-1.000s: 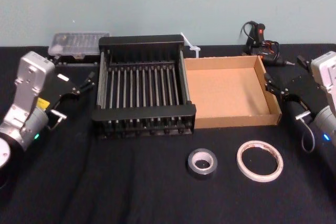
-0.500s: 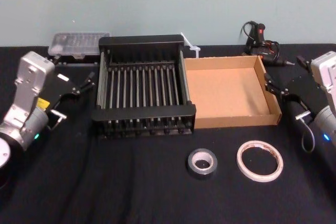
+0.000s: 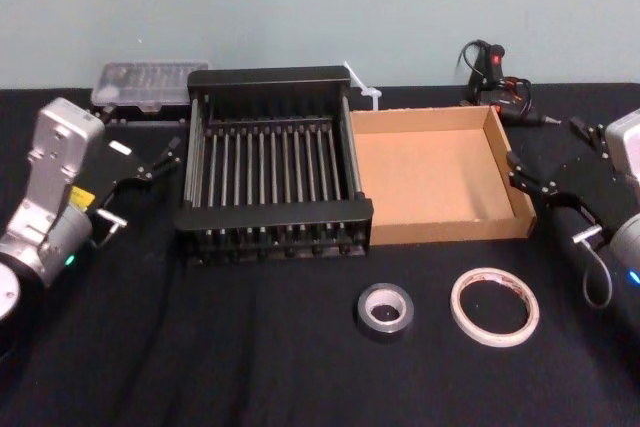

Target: Pick up the white tape and place it into the black box , Pick up the silver tape and place it into the brown box.

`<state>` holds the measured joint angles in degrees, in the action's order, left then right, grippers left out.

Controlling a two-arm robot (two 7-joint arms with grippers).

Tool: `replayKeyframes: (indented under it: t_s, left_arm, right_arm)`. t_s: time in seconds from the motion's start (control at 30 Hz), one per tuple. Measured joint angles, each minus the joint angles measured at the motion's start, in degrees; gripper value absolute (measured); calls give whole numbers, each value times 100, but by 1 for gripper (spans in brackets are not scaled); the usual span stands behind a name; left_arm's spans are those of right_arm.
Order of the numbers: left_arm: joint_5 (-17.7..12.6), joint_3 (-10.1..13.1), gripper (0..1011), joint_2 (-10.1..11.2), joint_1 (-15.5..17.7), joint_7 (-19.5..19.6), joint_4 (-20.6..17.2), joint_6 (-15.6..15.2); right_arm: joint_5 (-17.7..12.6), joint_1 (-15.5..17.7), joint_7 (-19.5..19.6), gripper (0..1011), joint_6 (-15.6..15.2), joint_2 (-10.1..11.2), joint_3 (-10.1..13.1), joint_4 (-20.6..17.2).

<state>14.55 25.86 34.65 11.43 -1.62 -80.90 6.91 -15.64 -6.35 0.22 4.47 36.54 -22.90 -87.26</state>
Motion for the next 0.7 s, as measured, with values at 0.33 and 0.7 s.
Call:
replayKeyframes:
  t_s: [0.33, 0.7]
  left_arm:
    - [0, 0, 1001, 0, 0, 0, 0, 0]
    - [0, 0, 1001, 0, 0, 0, 0, 0]
  right_arm:
    - [-336, 599, -168, 1002, -574, 216, 365, -852]
    - [-895, 1225, -619, 1002, -996, 497, 856, -1610]
